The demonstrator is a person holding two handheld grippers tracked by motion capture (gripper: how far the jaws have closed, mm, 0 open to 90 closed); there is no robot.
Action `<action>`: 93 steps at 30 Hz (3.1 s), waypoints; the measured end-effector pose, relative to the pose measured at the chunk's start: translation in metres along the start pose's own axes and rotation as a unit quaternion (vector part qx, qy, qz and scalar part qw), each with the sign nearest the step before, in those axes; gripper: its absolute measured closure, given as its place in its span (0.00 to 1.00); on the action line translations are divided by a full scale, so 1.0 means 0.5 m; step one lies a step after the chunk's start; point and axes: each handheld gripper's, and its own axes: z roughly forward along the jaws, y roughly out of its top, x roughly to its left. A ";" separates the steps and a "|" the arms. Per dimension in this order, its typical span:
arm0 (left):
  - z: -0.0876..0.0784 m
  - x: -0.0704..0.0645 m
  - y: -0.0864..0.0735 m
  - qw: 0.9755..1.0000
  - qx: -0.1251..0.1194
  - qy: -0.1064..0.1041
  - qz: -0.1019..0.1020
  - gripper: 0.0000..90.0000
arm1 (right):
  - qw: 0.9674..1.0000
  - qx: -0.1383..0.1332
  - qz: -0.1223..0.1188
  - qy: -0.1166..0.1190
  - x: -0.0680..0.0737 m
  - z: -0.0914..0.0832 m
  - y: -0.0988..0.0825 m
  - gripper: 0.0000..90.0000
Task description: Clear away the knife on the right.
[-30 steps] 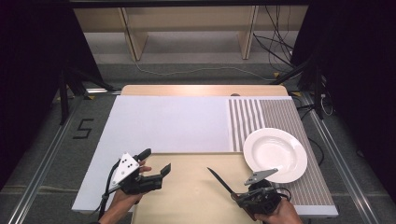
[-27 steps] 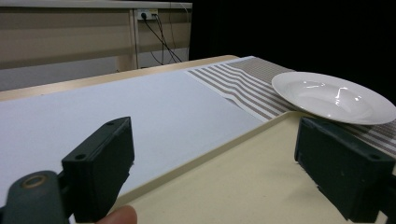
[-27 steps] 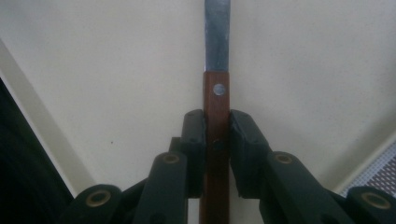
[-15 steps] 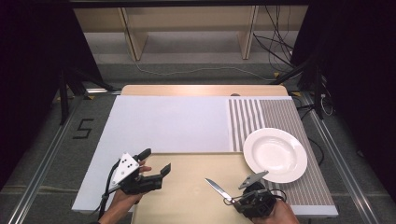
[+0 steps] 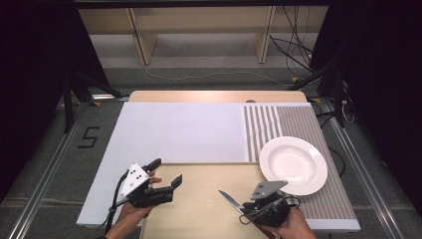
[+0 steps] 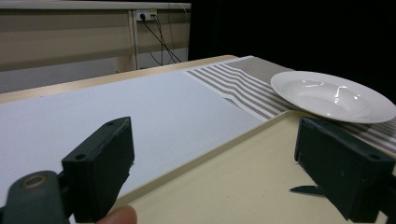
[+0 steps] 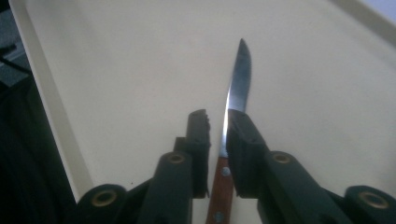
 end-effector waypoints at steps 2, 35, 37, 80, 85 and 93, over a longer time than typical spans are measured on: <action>0.000 0.000 0.000 1.000 -0.001 0.000 0.000 0.13 | 1.000 0.007 -0.009 0.000 0.003 0.005 0.000 0.94; -0.002 -0.001 0.002 1.000 -0.004 -0.001 -0.001 0.13 | 0.996 0.091 -0.020 -0.013 -0.019 0.041 -0.015 1.00; -0.002 0.000 0.002 1.000 -0.002 -0.002 0.000 0.13 | 0.995 0.092 -0.017 -0.014 -0.023 0.038 -0.016 1.00; -0.002 -0.001 0.003 1.000 -0.005 -0.002 -0.003 0.13 | 0.992 0.108 0.022 -0.056 -0.072 0.000 -0.038 1.00; -0.002 0.000 0.002 1.000 -0.004 -0.002 -0.004 0.13 | 0.996 0.075 0.033 -0.043 -0.078 -0.013 -0.038 0.95; -0.001 -0.001 0.002 1.000 -0.004 -0.002 -0.002 0.13 | 0.998 -0.023 0.059 -0.028 -0.092 -0.039 -0.028 0.66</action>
